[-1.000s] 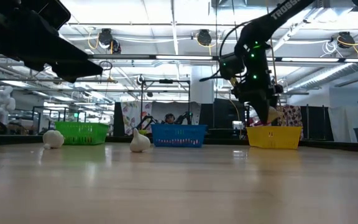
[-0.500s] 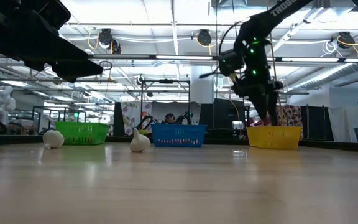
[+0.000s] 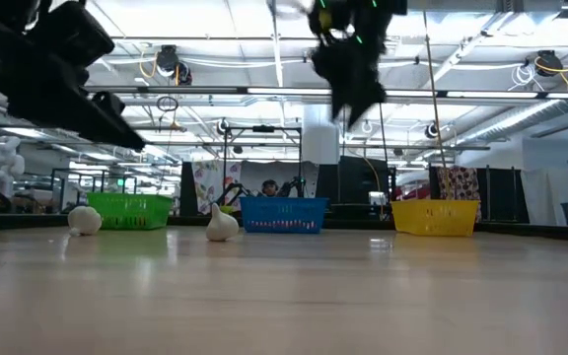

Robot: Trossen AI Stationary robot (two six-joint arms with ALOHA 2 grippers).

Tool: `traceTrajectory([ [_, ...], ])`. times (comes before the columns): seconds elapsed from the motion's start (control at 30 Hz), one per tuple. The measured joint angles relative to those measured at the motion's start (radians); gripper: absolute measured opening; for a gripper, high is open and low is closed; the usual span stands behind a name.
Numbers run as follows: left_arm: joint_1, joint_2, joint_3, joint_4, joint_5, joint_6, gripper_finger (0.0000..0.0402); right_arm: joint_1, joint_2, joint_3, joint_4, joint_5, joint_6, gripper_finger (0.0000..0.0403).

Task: Sort produce into baskets
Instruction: Put the garlic into the yellow bin

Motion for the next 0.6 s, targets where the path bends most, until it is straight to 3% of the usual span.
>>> traceTrajectory([
  [0.1, 0.0, -0.055, 0.078, -0.252, -0.015, -0.075, 0.0248, 0.129, 0.005, -0.007, 0.141, -0.039, -0.035, 0.0283],
  [0.2, 0.0, -0.102, 0.121, -0.378, -0.036, -0.129, 0.0248, 0.259, 0.042, -0.007, 0.301, -0.041, -0.101, 0.0283],
  [0.33, 0.0, -0.149, 0.125, -0.547, -0.196, -0.258, 0.0248, 0.391, 0.106, -0.008, 0.54, -0.021, -0.174, 0.0283],
  [0.47, 0.001, -0.165, 0.125, -0.727, -0.185, -0.473, 0.0248, 0.456, 0.184, -0.007, 0.753, 0.093, -0.169, 0.028],
  [0.6, 0.0, -0.158, 0.125, -0.844, -0.22, -0.69, 0.0248, 0.479, 0.258, -0.008, 0.873, 0.096, -0.177, 0.0273],
])
